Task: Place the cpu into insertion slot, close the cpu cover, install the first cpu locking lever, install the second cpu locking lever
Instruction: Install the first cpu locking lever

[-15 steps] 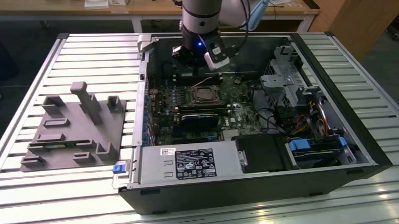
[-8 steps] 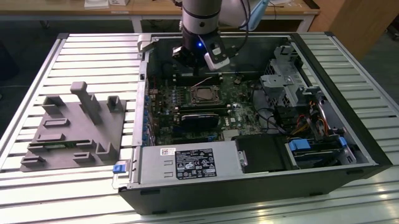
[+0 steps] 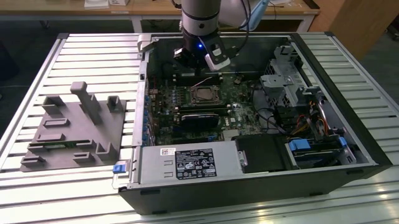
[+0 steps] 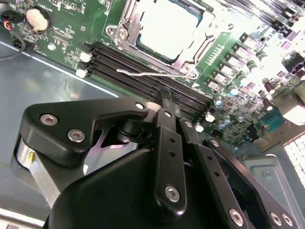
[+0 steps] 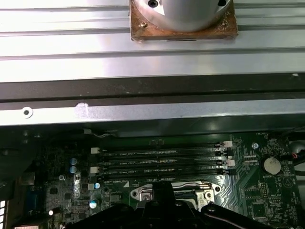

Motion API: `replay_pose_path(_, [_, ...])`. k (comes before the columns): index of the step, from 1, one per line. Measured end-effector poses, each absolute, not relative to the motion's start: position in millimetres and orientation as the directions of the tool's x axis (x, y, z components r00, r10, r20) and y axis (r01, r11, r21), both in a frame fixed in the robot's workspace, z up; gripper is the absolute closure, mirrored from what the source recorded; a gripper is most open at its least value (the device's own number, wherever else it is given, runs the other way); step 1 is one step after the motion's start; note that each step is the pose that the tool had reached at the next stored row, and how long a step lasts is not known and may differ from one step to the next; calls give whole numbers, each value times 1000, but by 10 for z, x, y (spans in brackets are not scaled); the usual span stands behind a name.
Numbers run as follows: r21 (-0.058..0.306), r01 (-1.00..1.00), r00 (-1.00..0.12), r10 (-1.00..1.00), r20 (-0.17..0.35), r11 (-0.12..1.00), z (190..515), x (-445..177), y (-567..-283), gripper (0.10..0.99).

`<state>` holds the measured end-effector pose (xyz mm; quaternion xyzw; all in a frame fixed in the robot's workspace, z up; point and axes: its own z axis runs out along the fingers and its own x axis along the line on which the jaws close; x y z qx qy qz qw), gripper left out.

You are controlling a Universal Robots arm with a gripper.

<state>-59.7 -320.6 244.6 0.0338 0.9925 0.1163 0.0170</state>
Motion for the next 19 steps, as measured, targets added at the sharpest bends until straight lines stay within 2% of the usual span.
replay_pose_path(4, [231,63,-997,71,-26,971,2444,-597,-3206,980])
replay_pose_path(9, [204,72,-996,80,-28,976,2415,-597,-3206,980])
replay_pose_path(19, [203,86,-995,94,-28,975,2289,-490,-3206,980])
